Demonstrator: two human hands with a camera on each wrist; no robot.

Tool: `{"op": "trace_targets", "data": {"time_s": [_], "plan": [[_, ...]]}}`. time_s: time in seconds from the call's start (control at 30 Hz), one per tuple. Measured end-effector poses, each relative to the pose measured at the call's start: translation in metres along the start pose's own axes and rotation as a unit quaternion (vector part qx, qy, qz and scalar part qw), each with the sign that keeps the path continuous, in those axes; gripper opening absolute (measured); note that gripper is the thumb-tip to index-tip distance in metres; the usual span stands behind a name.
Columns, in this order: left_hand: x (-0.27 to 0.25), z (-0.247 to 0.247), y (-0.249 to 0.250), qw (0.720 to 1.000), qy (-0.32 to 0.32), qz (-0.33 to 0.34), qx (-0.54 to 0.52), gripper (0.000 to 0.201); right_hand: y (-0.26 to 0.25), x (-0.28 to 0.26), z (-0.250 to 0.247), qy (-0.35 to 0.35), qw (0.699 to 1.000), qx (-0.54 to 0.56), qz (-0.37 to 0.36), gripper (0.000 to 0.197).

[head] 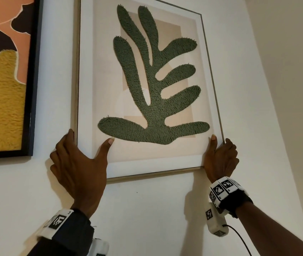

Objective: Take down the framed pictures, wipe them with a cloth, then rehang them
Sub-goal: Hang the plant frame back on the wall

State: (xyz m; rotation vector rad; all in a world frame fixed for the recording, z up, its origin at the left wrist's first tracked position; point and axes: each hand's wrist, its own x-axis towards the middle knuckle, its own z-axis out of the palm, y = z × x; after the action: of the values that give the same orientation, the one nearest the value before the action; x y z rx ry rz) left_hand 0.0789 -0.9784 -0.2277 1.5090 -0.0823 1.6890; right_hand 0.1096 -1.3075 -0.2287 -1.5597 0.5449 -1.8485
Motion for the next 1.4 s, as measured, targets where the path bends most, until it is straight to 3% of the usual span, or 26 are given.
{"op": "trace_targets", "data": {"time_s": [0.37, 1.4], "plan": [[0.001, -0.004, -0.002, 0.999, -0.006, -0.005, -0.031, 0.096, -0.001, 0.002, -0.004, -0.027, 1.0, -0.007, 0.013, 0.064], [-0.022, -0.016, -0.019, 0.999, -0.011, -0.018, -0.026, 0.089, 0.0, -0.006, -0.02, -0.084, 0.996, -0.005, 0.029, 0.069]]}}
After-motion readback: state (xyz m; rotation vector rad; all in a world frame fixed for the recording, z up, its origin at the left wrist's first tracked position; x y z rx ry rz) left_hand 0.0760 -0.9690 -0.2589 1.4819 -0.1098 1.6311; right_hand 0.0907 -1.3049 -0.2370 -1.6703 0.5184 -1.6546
